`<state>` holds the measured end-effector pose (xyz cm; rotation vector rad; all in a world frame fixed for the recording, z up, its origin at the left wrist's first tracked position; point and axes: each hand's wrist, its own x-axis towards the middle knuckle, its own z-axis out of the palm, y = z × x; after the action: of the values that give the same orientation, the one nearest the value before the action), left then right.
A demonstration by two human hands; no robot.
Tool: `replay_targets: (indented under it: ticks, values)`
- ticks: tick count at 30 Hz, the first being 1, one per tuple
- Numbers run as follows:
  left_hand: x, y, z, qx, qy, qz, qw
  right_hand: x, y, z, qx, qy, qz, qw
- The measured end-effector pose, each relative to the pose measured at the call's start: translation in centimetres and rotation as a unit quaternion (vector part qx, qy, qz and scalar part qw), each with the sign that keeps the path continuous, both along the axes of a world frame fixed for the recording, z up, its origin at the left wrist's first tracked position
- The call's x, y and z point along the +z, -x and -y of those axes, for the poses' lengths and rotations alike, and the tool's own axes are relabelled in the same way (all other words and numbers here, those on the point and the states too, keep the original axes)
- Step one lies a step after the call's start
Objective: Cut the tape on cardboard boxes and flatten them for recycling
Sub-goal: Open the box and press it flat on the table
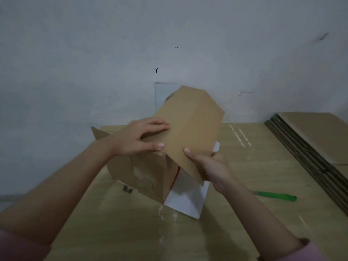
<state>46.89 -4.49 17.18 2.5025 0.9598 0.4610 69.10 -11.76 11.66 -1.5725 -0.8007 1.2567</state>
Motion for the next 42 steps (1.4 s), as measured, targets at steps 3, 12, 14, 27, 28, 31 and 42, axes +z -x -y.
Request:
replay_targets:
  ticks: [3,12,14,27,28,31,42]
  values:
    - [-0.5,0.8,1.9,-0.012,-0.087,0.039,0.995,2.1,0.0,0.1,-0.072,-0.096,0.014,0.993]
    - [-1.2,-3.9,5.9,0.118,-0.124,0.304,0.937,7.0,2.8,-1.3,-0.019,-0.217,-0.05,0.975]
    - [-1.5,-4.2,6.1,0.163,-0.138,0.31,0.926,4.8,3.3,-1.5,0.015,-0.173,0.04,0.984]
    - [-0.3,-5.7,7.4,0.14,-0.207,0.113,0.962,2.9,-1.2,7.1,0.223,-0.174,0.09,0.955]
    - [0.1,-6.3,7.8,0.134,-0.231,0.12,0.956,3.4,-2.1,7.5,0.226,-0.164,0.066,0.958]
    - [0.0,-8.0,7.9,0.101,-0.233,0.13,0.958,3.9,-4.3,8.1,0.212,-0.136,0.03,0.967]
    - [-6.2,-12.6,6.4,0.133,-0.107,0.148,0.974,3.7,-6.1,3.1,-0.049,-0.143,0.046,0.987]
